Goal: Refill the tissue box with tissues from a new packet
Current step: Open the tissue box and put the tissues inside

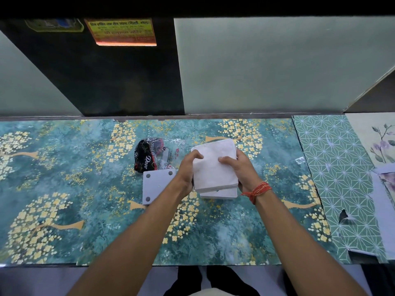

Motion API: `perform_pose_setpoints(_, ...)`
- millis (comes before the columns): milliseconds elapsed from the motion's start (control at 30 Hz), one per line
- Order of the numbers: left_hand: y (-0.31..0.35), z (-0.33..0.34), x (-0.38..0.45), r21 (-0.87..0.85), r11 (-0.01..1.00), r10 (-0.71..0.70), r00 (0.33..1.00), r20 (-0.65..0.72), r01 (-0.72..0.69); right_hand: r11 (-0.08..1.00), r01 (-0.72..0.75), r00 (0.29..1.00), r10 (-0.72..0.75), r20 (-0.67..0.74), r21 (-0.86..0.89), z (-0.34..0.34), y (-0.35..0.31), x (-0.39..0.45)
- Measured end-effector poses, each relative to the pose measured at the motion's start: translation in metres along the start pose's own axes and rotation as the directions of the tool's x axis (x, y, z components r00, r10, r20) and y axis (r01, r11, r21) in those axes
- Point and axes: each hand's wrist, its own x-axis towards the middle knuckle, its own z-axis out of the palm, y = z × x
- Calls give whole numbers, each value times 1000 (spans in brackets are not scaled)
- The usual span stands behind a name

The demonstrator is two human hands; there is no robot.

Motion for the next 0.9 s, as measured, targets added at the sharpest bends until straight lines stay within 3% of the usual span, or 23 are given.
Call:
perform_pose_setpoints(133, -2, -2, 2, -15, 999, -31, 998, 61, 32, 970, -160, 987, 153, -53, -181, -7, 11, 9)
perform_pose_setpoints(267, -7, -3, 0, -19, 996, -90, 993, 80, 92, 969, -248, 965, 247, -83, -4, -14, 16, 11)
perform_pose_setpoints(400, -10, -3, 1, 98, 992, -85, 992, 92, 76, 977, -210, 964, 211, -161, 21, -16, 23, 10)
perform_pose_setpoints(533, -13, 5, 3, 277, 956, 121, 991, -65, -99, 978, -170, 978, 152, -145, -117, -2, 24, 5)
perform_pose_setpoints(633, -17, 4, 4, 310, 938, 186, 980, -77, -154, 957, -144, 987, 121, -105, -252, 0, 21, 3)
perform_pose_setpoints(800, -18, -3, 7, 258, 951, 211, 967, -143, -169, 974, -136, 984, 111, -138, -183, -6, 19, 7)
perform_pose_setpoints(900, -20, -5, 12, 242, 950, 241, 955, -175, -196, 941, -136, 987, 100, -129, -311, -6, 24, 6)
